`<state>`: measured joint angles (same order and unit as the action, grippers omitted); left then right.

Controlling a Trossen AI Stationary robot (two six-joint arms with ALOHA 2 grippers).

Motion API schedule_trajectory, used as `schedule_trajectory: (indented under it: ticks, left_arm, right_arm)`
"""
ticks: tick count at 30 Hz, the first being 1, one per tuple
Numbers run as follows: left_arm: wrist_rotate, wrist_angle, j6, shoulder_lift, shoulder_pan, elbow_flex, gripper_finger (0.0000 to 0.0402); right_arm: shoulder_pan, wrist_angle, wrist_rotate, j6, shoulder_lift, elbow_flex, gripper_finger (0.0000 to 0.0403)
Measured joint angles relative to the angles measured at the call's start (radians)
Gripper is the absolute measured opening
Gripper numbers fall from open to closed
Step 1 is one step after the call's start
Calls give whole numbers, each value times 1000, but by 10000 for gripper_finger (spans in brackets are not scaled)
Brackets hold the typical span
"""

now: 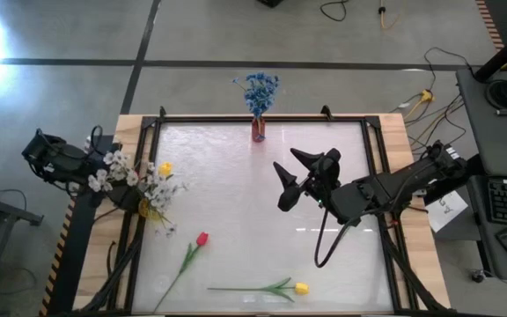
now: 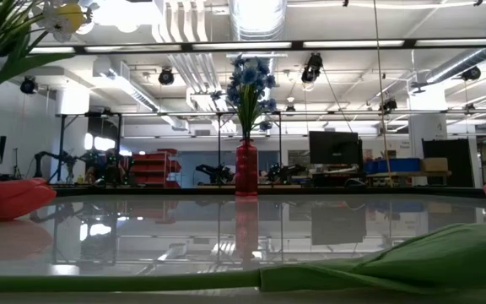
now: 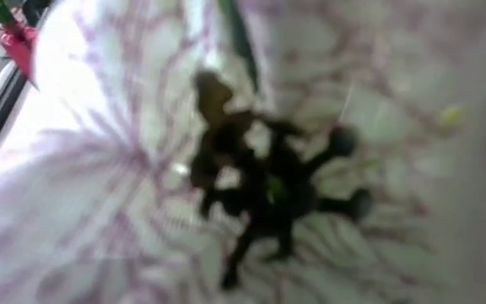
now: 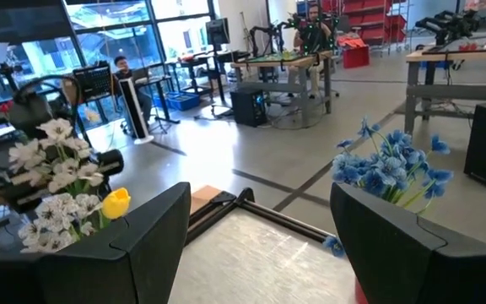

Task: Sort flowers into vase by color
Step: Put the white flowers into the yellow flower vase

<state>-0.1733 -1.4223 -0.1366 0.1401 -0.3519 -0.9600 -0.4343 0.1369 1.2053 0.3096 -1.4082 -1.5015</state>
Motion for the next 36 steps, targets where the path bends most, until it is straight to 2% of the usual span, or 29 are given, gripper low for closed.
schedule_trajectory:
  ticks: [4,13,23,30,36]
  left_arm:
    - [1,0,-47,-46,0,21,0]
    - [86,-45,-212,-130,1,110,0]
    - [80,-15,-194,-130,2,186,2]
    - [87,99,-151,-137,2,187,9]
    - [121,168,-151,-139,2,240,2]
  right_arm:
    - [0,2,0,5,-2,0,276]
    - [0,6,0,4,-2,0,276]
    - [0,7,0,4,-2,0,276]
    - [0,14,0,4,-2,0,276]
    - [0,14,-1,4,-2,0,276]
